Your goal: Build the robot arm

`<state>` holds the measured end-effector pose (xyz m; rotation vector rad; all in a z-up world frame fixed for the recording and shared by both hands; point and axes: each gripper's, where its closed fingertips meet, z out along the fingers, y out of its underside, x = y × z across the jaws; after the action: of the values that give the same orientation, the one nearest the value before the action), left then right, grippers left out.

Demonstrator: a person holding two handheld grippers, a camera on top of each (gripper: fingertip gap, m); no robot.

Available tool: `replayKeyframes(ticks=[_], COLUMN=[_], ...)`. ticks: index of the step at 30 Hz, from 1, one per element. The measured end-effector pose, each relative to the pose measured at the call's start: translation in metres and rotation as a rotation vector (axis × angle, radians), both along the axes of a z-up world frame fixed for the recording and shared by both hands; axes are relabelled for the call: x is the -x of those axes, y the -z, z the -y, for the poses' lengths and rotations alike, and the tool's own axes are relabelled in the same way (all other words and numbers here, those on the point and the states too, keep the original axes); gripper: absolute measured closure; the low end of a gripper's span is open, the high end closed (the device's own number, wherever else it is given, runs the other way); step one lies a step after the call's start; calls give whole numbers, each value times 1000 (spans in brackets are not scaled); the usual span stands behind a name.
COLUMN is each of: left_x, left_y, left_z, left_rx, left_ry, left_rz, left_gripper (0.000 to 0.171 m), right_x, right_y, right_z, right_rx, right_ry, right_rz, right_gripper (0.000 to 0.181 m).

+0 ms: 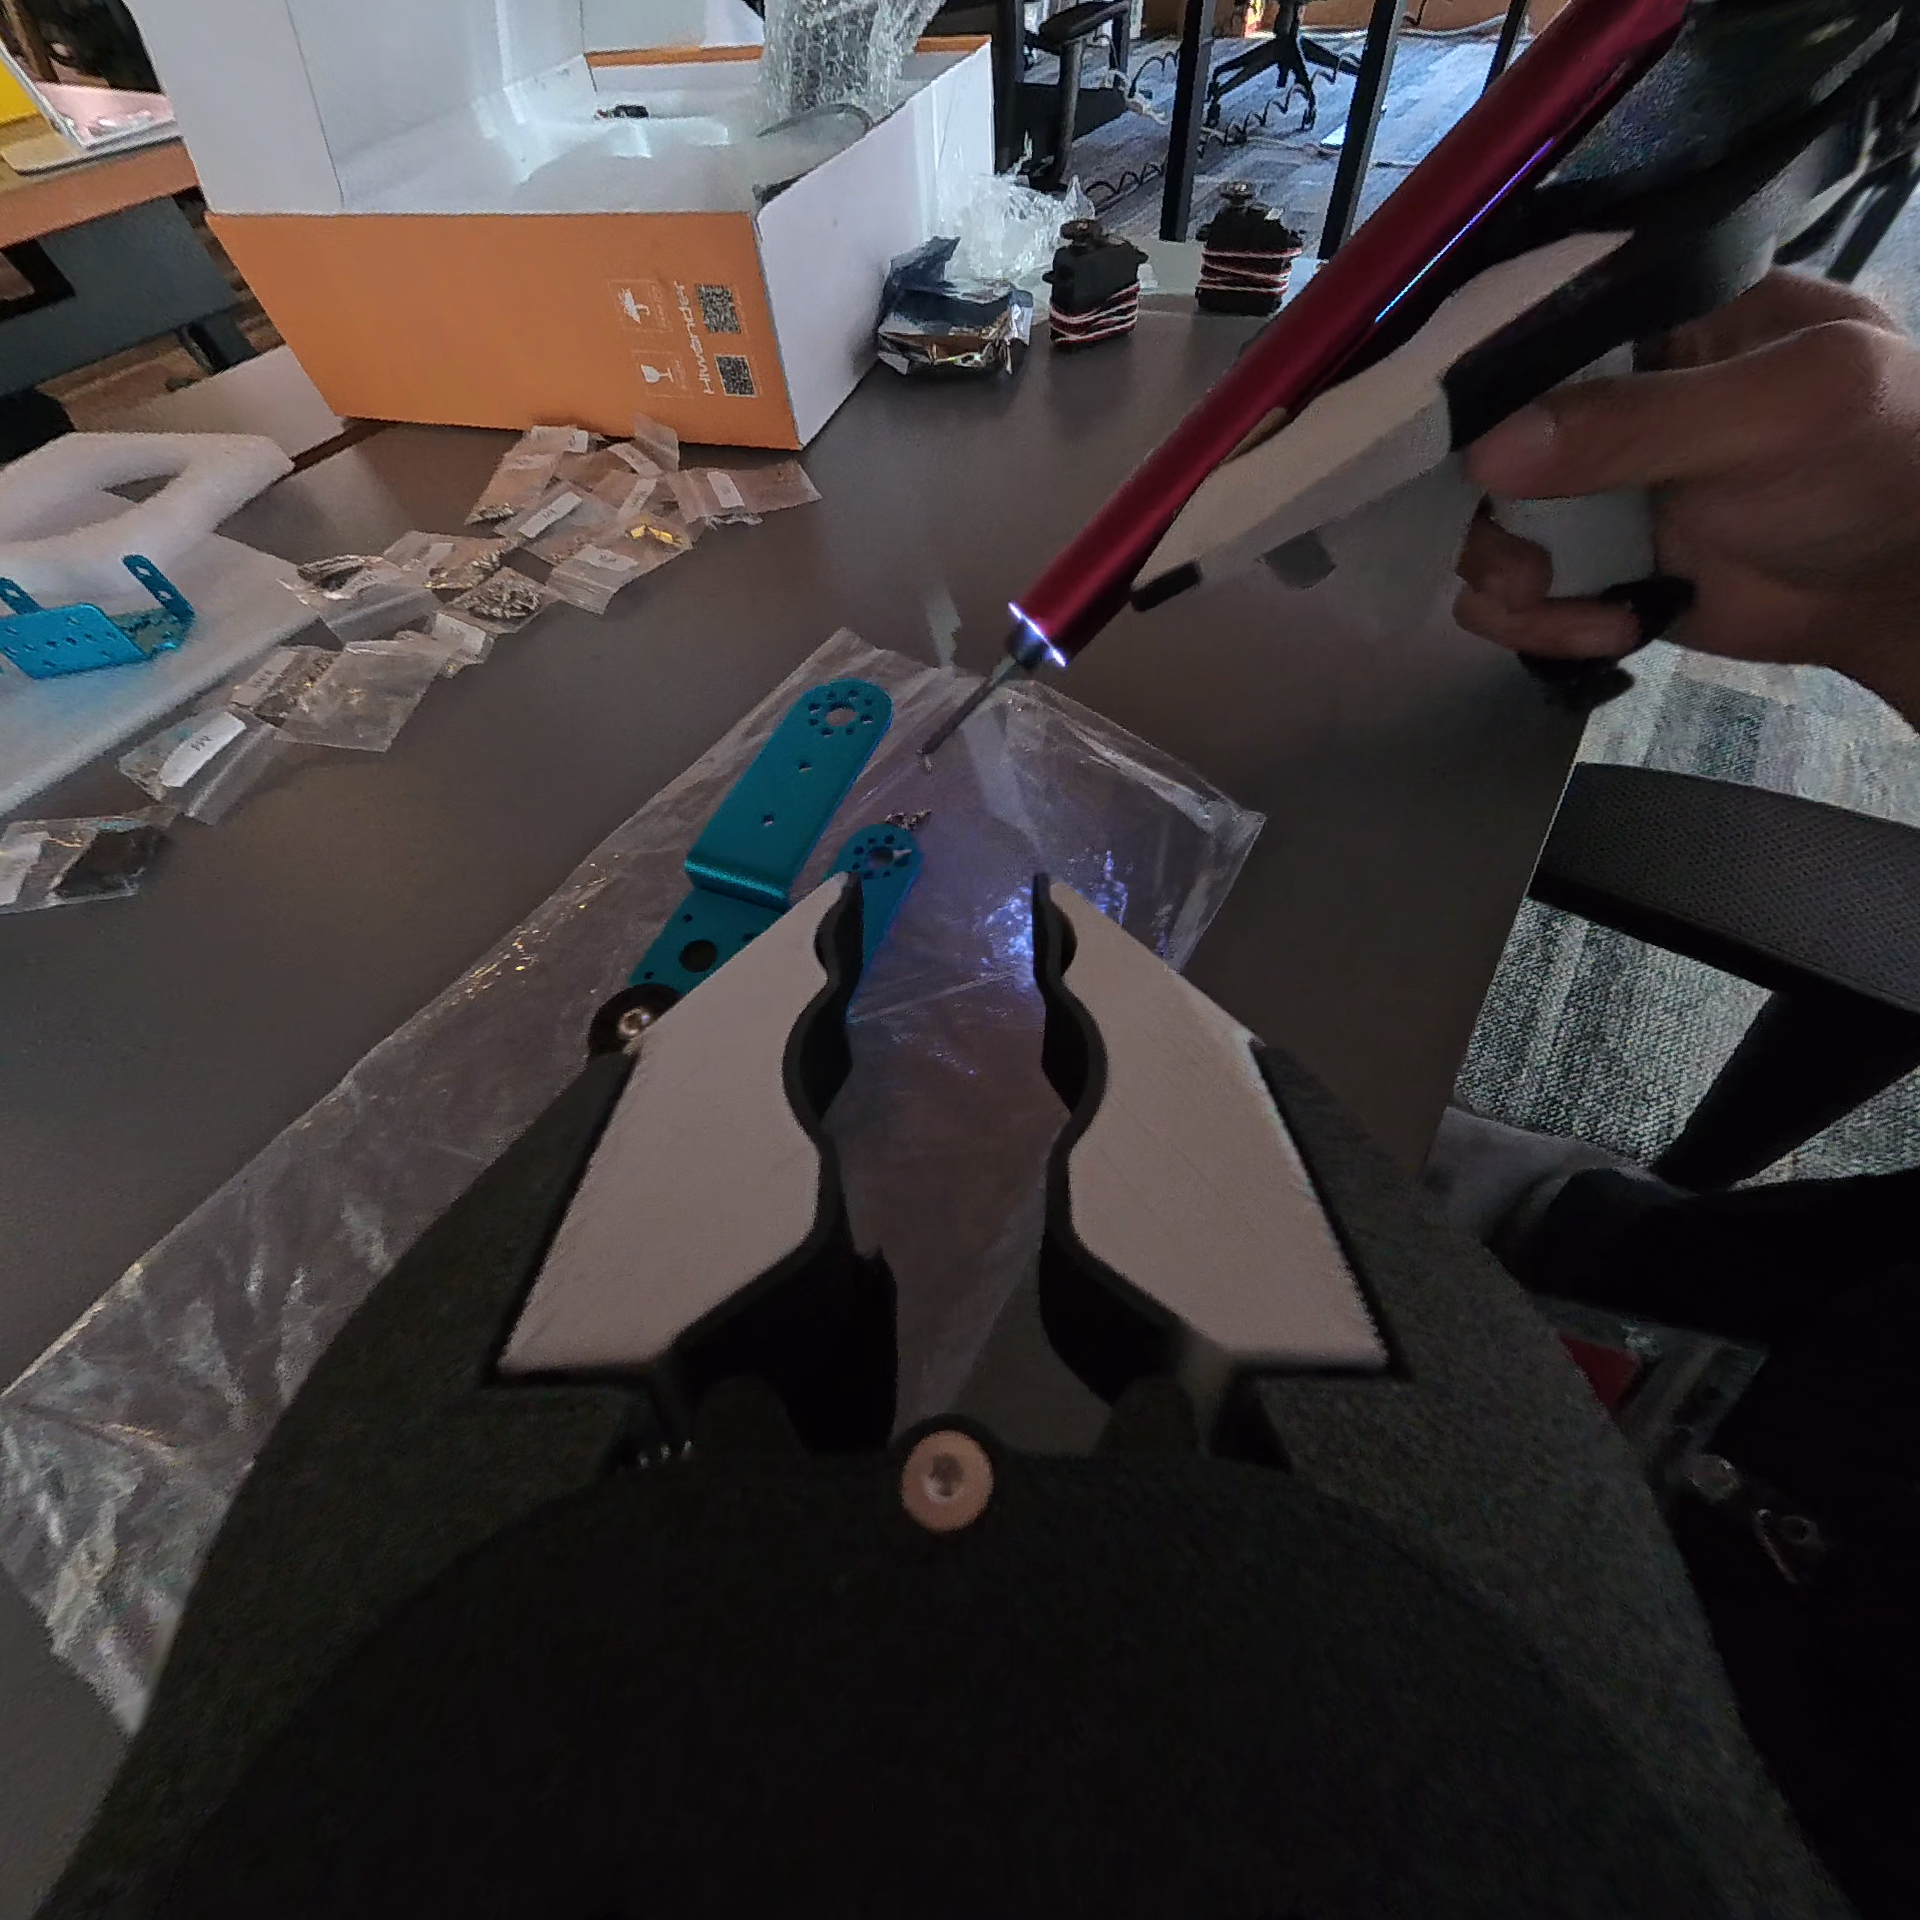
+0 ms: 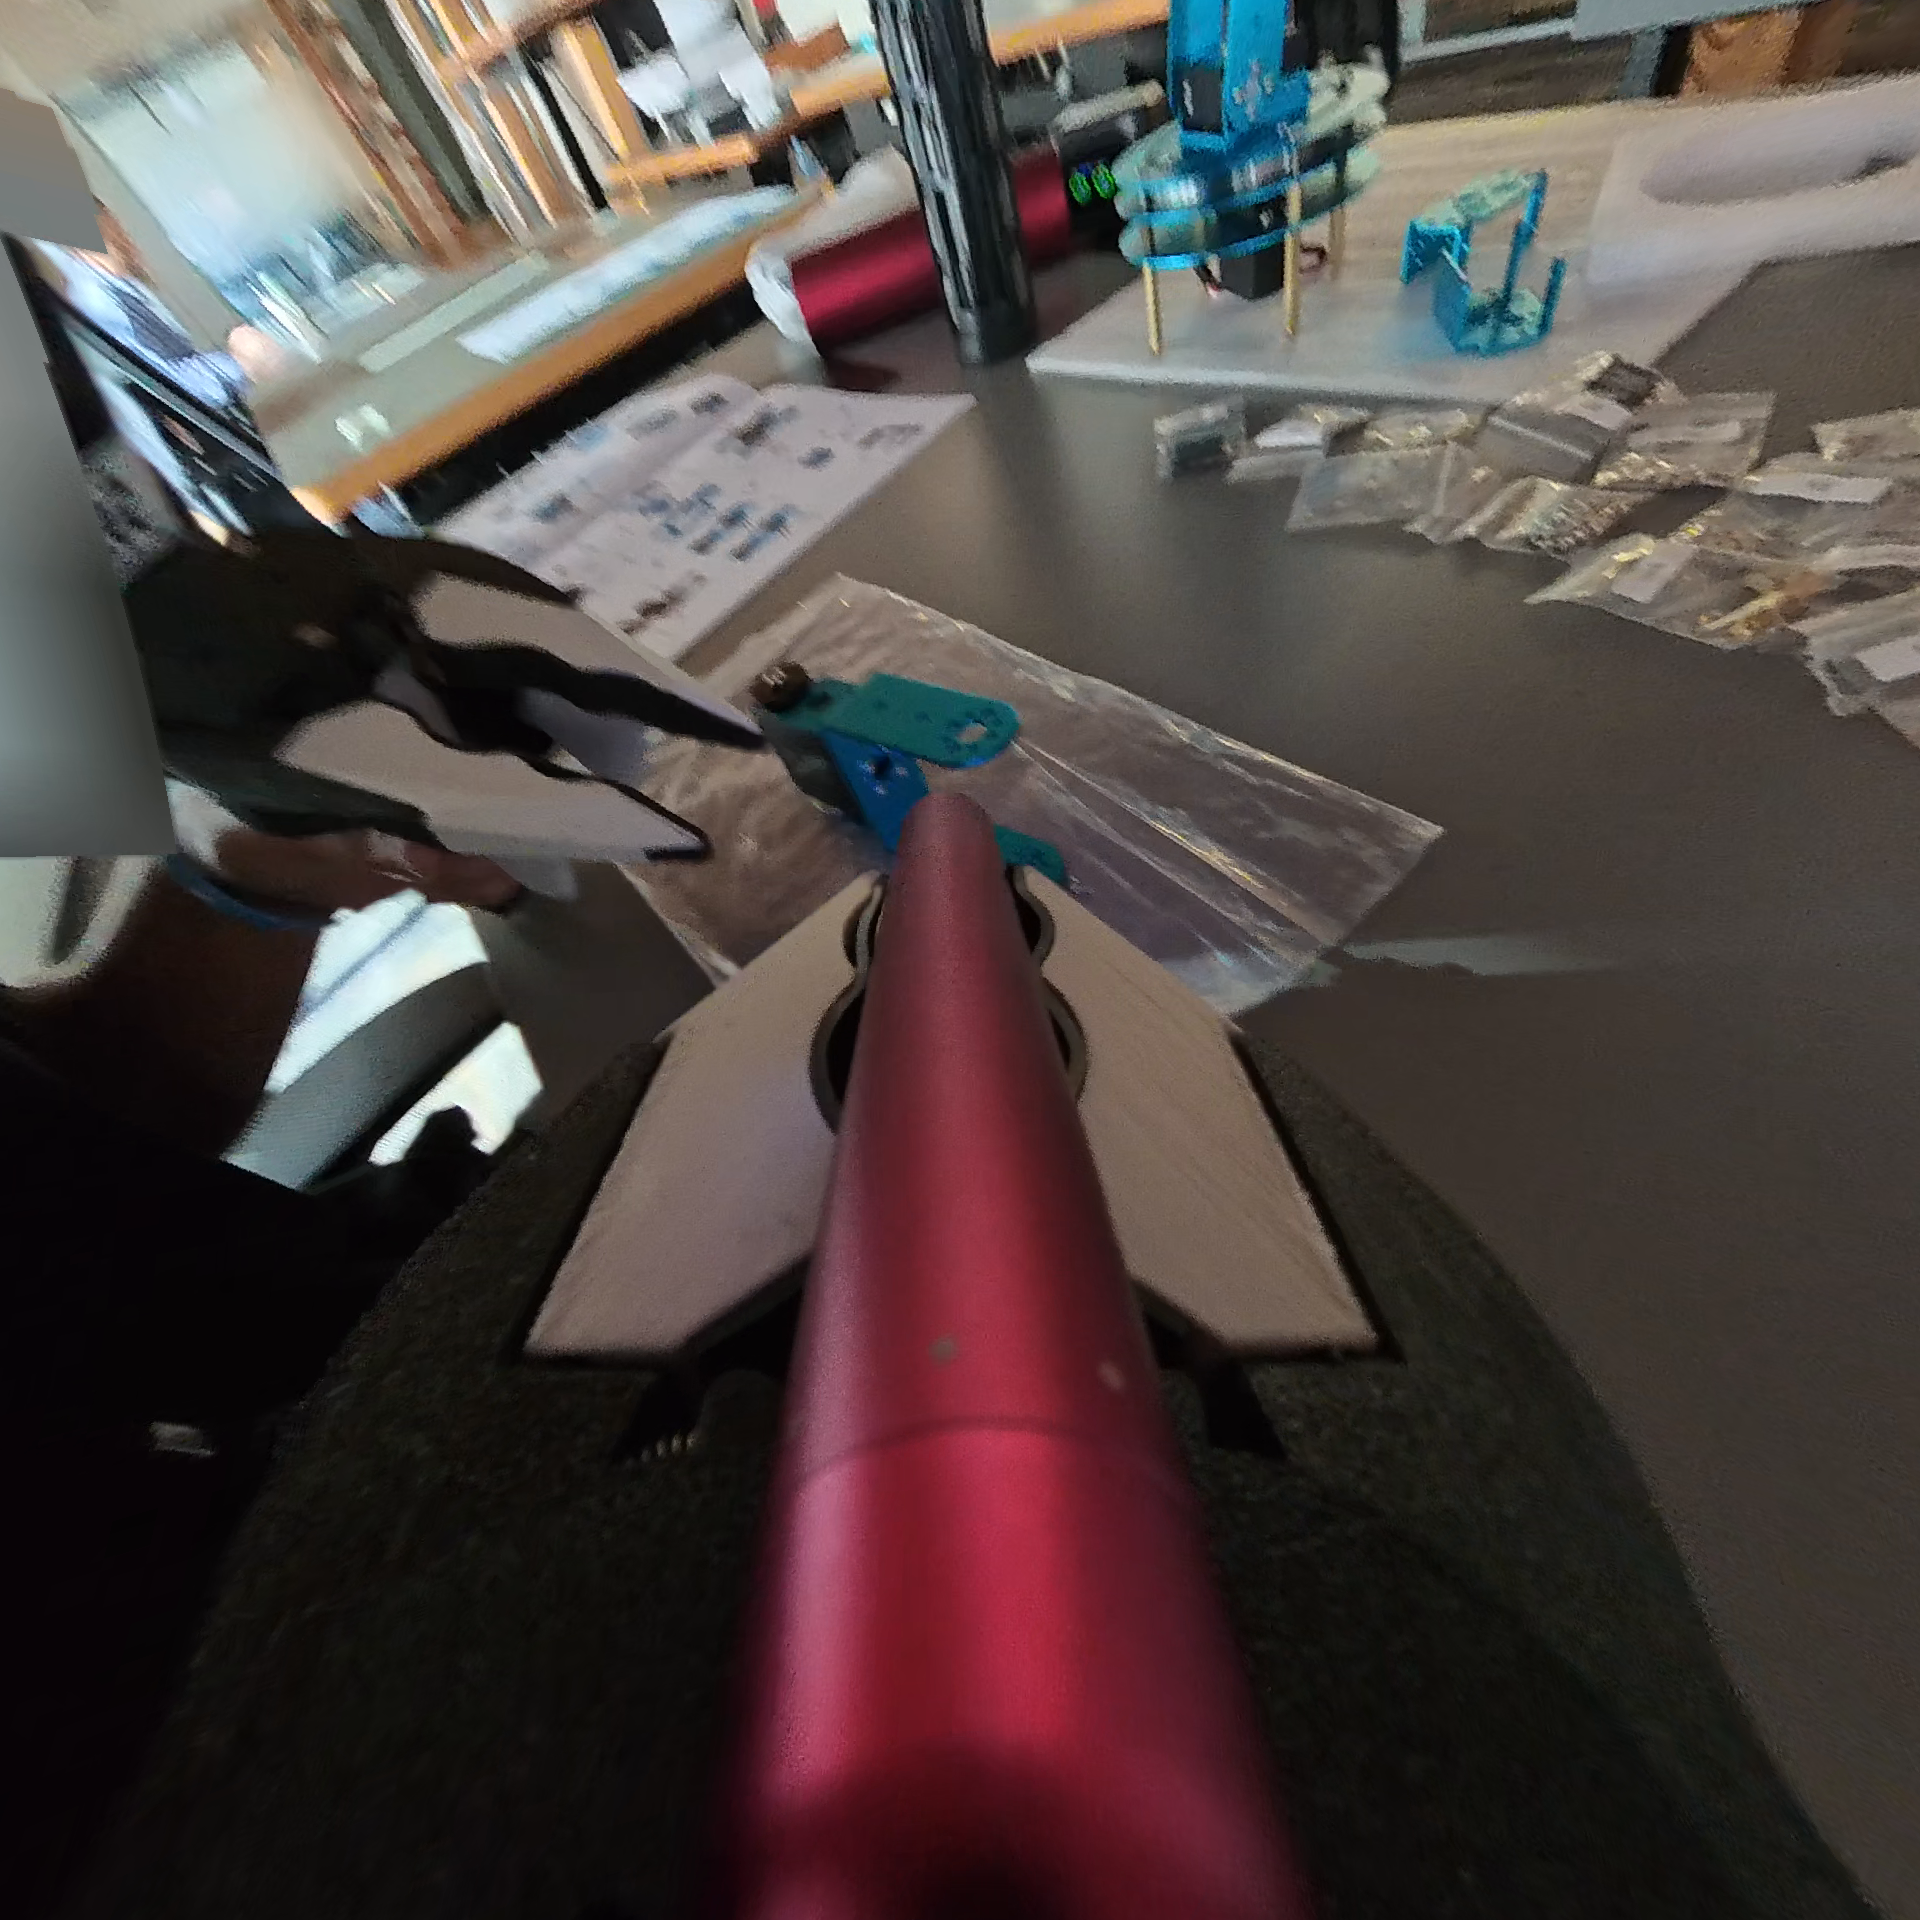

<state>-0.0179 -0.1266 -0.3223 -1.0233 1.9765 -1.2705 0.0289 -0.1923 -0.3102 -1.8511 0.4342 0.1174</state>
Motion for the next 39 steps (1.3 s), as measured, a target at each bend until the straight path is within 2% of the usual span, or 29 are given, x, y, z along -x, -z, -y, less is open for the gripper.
replayKeyframes(ticks=[4,14,23,31,36,39], left_x=[-6,-5,-6,-2,5,7], left_y=[-1,-19,-19,-17,-15,-13], left_z=[3,4,2,-3,0,1], left_rx=[30,122,67,-4,-145,-164], left_ry=[-8,6,-14,8,51,55], left_rz=[11,76,117,155,228,232], left_gripper=[141,156,170,171,171,171], right_x=[19,34,39,40,42,44], right_y=[-24,-31,-30,-33,-32,-31], right_z=[-7,-17,-20,-17,-17,-19], right_rx=[-159,-176,-158,-178,-155,-150], right_ry=[-75,-125,-149,-154,-167,-178], right_rz=[-68,-46,-55,-78,-64,-69], right_gripper=[159,158,158,158,158,158])
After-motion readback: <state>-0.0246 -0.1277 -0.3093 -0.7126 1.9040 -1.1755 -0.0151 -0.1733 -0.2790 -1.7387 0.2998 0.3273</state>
